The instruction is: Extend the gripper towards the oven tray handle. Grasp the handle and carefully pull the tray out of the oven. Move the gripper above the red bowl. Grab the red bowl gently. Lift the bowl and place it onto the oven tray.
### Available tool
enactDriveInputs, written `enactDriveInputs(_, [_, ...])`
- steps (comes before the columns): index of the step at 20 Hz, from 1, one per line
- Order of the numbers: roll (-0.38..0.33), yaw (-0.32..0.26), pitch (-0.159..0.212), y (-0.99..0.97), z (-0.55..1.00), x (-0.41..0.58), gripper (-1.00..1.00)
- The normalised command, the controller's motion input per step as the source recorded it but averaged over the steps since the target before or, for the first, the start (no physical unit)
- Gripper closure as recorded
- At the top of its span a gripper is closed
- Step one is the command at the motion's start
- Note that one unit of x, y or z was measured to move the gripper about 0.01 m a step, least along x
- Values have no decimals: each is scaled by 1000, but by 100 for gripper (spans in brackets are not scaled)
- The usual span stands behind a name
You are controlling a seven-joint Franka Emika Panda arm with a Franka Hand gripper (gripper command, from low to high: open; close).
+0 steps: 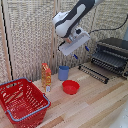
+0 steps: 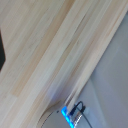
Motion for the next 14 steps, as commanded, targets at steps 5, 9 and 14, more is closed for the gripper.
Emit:
enactDriveInputs(5, [7, -93, -162, 509, -225, -455, -100])
enactDriveInputs(9, [0, -32, -234, 300, -266, -616, -100])
enactDriveInputs(14, [0, -16, -283, 108, -336, -654, -100])
